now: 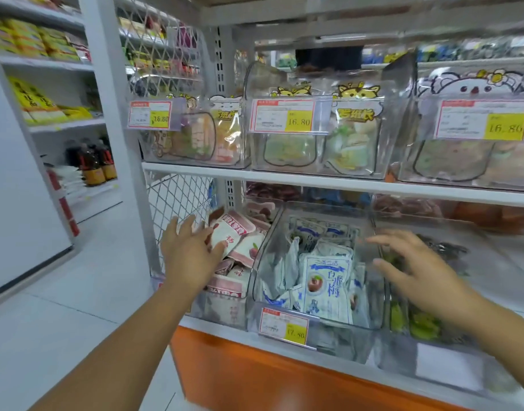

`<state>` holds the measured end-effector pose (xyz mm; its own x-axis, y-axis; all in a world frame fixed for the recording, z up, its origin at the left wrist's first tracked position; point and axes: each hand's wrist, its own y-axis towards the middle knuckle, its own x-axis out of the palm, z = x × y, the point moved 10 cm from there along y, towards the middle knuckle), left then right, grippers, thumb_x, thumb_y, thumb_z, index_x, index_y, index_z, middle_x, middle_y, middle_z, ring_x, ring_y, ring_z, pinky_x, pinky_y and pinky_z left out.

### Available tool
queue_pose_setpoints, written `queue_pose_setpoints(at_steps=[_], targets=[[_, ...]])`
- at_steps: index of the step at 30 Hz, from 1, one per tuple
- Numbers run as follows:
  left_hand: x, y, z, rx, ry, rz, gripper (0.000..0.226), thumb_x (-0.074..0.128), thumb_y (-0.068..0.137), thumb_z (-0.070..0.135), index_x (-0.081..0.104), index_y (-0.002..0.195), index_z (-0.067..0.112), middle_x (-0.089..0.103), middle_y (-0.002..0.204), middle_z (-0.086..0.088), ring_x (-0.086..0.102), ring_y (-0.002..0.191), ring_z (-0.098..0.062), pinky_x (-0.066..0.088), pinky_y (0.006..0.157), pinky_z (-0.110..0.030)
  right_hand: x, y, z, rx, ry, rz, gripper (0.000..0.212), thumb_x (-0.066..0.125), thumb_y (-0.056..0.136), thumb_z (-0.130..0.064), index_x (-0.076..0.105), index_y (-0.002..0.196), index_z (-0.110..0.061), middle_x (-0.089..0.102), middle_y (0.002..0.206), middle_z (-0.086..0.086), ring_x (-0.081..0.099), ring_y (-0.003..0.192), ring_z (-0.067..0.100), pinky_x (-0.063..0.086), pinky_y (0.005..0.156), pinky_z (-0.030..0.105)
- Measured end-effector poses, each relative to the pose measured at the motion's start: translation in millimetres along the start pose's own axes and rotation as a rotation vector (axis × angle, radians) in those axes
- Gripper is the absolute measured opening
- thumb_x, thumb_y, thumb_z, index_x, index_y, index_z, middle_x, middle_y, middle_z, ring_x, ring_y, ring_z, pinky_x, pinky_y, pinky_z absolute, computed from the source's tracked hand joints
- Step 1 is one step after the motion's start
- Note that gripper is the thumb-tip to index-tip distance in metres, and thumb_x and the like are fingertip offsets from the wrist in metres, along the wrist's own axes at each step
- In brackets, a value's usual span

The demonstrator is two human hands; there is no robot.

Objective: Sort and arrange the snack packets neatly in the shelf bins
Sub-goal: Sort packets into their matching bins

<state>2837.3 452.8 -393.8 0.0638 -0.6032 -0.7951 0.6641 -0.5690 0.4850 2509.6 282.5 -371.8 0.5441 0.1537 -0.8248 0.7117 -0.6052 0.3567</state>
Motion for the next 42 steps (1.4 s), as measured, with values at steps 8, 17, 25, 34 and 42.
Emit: queue_pose_setpoints(at_steps=[8, 17, 25, 34, 42], targets=[[-13, -34, 155, 0.400, -0.353, -0.143, 0.039, 0.060, 0.092, 0.034, 0.058, 0.131, 0.027, 0.039, 0.148, 0.005, 0.033, 0.136, -0.016, 0.025, 0.112, -0.034, -48, -9, 94, 0.256, -0.077, -0.021, 0.031, 0.055, 0.096, -0.017, 0.059, 0.125, -0.029, 0.057, 0.131, -0.001, 0.058, 0.113, 0.021, 0.044, 0.097, 0.032], [75, -98, 274, 0.705, -0.334, -0.589, 0.063, 0.036, 0.092, 0.062, 0.024, 0.150, 0.041, 0.007, 0.159, 0.022, 0.010, 0.145, -0.002, 0.010, 0.112, -0.021, 5, -31, 129, 0.315, -0.349, -0.444, 0.044, 0.045, 0.098, -0.046, 0.043, 0.141, -0.039, 0.039, 0.147, 0.007, 0.032, 0.136, 0.029, 0.030, 0.111, 0.036], [95, -88, 269, 0.734, -0.289, -0.614, 0.075, 0.022, 0.080, 0.081, 0.018, 0.147, 0.049, 0.007, 0.157, 0.025, 0.005, 0.144, 0.003, 0.011, 0.116, -0.030, -61, -7, 111, 0.290, -0.282, -0.152, 0.023, 0.052, 0.094, -0.034, 0.071, 0.104, -0.024, 0.070, 0.106, -0.005, 0.062, 0.098, 0.013, 0.044, 0.081, 0.024], [103, -87, 270, 0.752, -0.303, -0.662, 0.073, 0.018, 0.077, 0.082, 0.013, 0.145, 0.055, -0.004, 0.153, 0.035, 0.000, 0.140, 0.010, 0.011, 0.116, -0.029, 1, 24, 139, 0.388, -0.234, -0.300, 0.096, 0.046, 0.050, -0.095, 0.034, 0.136, -0.053, 0.042, 0.143, -0.008, 0.038, 0.132, 0.024, 0.036, 0.105, 0.043], [99, -87, 269, 0.764, -0.286, -0.664, 0.071, 0.019, 0.079, 0.082, 0.015, 0.144, 0.055, -0.002, 0.154, 0.035, 0.005, 0.140, 0.009, 0.010, 0.116, -0.027, -27, -22, 143, 0.526, -0.174, -0.536, 0.065, 0.060, 0.070, -0.075, 0.054, 0.121, -0.035, 0.049, 0.106, -0.013, 0.050, 0.097, 0.009, 0.038, 0.083, 0.026]])
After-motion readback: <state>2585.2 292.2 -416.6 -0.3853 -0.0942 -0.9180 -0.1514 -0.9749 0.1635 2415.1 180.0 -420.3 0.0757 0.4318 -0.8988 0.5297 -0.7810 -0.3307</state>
